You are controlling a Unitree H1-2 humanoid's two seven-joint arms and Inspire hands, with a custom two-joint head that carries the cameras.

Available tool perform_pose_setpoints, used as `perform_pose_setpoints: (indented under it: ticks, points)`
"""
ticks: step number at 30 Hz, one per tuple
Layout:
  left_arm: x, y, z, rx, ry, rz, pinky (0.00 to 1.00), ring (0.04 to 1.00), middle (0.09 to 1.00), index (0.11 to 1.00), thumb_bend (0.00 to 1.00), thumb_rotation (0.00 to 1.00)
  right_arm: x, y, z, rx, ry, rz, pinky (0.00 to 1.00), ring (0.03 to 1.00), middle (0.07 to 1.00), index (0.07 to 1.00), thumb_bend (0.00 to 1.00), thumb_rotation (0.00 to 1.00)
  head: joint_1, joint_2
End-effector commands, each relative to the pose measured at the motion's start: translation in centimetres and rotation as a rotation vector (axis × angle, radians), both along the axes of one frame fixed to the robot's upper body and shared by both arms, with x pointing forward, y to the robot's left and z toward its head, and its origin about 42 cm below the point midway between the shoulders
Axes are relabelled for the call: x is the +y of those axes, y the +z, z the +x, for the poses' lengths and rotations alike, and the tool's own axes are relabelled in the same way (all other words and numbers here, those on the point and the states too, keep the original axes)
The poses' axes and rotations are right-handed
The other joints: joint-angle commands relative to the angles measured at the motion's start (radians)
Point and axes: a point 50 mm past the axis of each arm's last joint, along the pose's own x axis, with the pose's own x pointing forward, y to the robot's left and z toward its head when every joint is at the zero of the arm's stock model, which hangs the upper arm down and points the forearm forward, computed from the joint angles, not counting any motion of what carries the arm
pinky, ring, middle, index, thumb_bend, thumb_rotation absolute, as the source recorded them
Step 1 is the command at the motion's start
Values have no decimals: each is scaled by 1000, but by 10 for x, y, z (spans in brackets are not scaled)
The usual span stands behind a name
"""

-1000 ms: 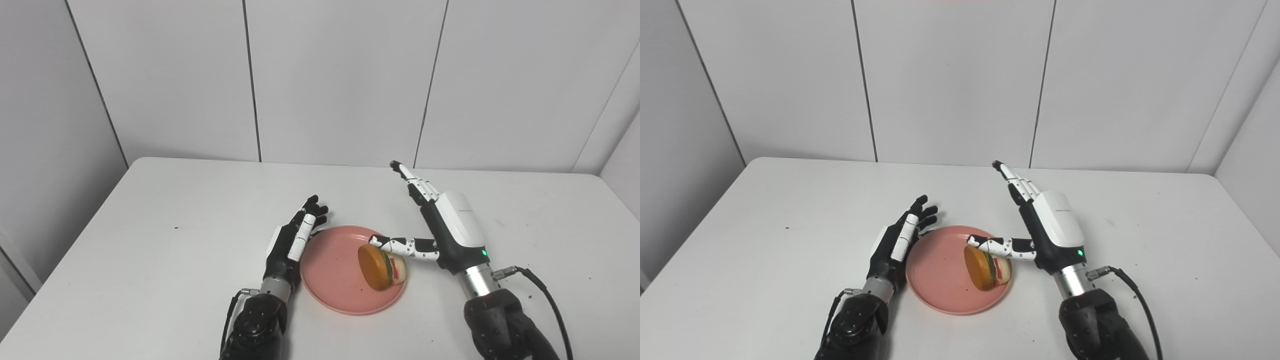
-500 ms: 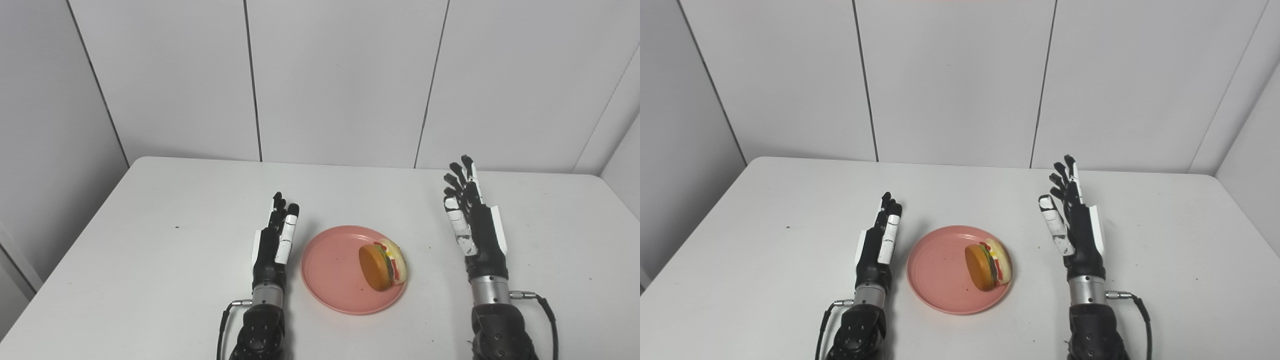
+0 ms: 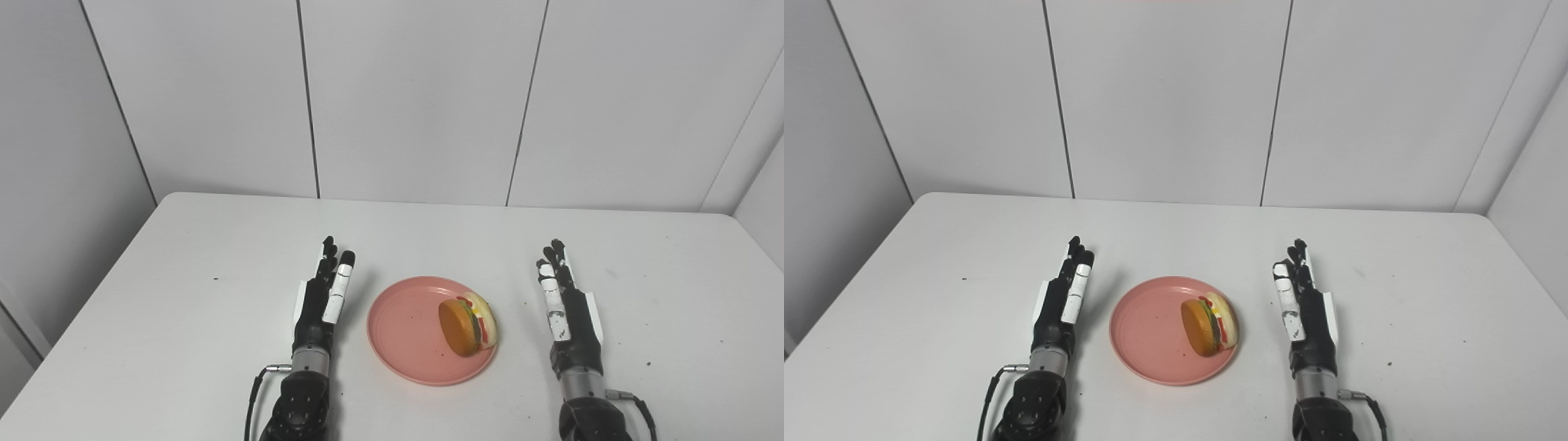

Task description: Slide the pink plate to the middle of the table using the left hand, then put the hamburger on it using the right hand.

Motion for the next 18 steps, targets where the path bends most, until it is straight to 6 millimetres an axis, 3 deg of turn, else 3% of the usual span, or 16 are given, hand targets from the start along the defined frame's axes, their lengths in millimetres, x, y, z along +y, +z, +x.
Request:
perform_pose_setpoints:
  ticks: [1,7,10,18]
  points:
    - [8,-3,-2,-1,11,30,984,1000,1000,1000,801,953,6,11,6,-8,20,-1,992,978,985,961,781,983,0,1]
    - [9,-4,-4,9,10,9,929,1000,1000,1000,767,939,7,5,2,50,23,-18,994,977,994,964,753,1000,-9,3]
    - [6,-4,-6,17,1,-31,996,1000,1000,1000,798,932,6,2,0,62,16,-10,994,981,1000,972,754,1000,-11,3]
    - [5,-5,-6,12,-1,-32,1000,1000,1000,1000,829,935,4,-3,-2,64,4,16,977,973,995,965,757,986,-23,-3]
